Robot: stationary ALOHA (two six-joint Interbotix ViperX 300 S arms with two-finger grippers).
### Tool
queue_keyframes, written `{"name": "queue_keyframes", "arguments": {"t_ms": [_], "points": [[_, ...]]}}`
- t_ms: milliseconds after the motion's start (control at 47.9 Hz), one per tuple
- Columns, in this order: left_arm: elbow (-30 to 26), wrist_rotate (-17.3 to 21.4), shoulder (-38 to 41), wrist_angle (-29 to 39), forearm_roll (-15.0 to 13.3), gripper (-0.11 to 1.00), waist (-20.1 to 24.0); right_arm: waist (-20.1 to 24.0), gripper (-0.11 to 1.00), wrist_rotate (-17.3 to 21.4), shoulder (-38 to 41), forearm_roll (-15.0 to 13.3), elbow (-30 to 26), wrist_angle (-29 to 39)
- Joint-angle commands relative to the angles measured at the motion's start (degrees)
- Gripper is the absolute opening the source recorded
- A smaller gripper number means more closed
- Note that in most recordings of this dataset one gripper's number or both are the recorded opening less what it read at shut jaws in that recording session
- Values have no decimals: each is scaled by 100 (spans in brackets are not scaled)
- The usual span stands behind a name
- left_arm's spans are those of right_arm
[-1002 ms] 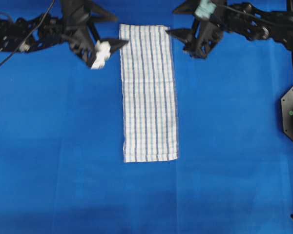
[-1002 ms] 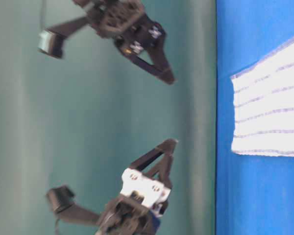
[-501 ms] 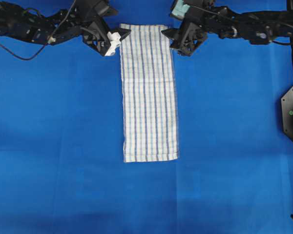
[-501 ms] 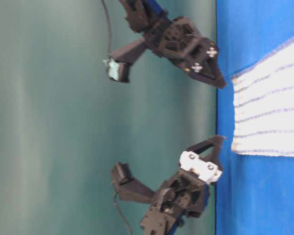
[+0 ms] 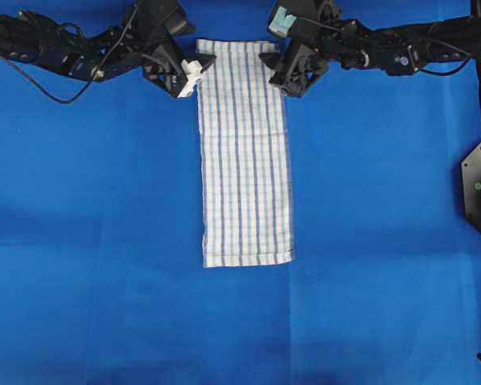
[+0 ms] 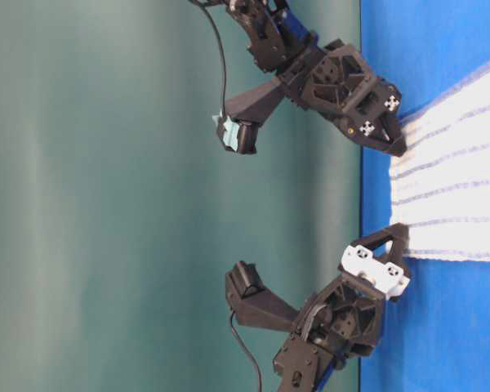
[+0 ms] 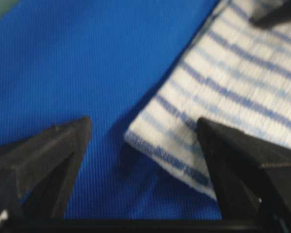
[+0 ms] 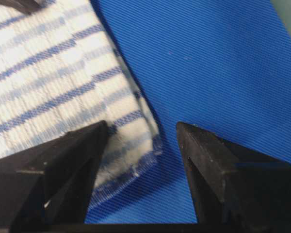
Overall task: Fold the blue towel.
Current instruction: 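Move both grippers to the strip's top end and grasp its corners, then lift the top end and fold it down onto the bottom half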
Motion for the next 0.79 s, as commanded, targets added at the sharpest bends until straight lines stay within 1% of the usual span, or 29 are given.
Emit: {"name": "queue_keyframes", "arguments": {"t_ms": [0, 104, 146, 188, 251, 376, 418, 459, 501, 689, 772], "points": [[-88, -9, -18, 44, 9, 86, 0, -18, 93, -9, -18, 35, -97, -44], [-79, -9, -18, 62, 9, 81, 0, 26, 91, 0, -18, 35, -97, -53], [-70, -9, -18, 70, 0, 77, -18, 53, 87, 0, -9, 53, -105, -53], [-62, -9, -26, 79, 0, 70, -35, 79, 81, 0, -18, 53, -123, -44], [-53, 0, -26, 105, 0, 56, -70, 105, 67, 0, -18, 53, -123, -26], [-97, 176, -26, 246, 0, 26, -132, 114, 33, -18, -18, 53, -132, 53], [-123, 211, -26, 308, 0, 18, -149, 114, 27, -18, -26, 53, -132, 88], [-141, 229, -26, 352, 9, 9, -158, 114, 27, -26, -35, 44, -132, 123], [-167, 237, -26, 387, 9, 3, -176, 114, 27, -26, -35, 53, -123, 123], [-246, 466, -97, 413, 9, 4, -193, 114, 27, -26, -158, 44, -88, 123], [-264, 492, -211, 448, 9, 4, -193, 114, 27, -26, -290, 44, -53, 132]]}}
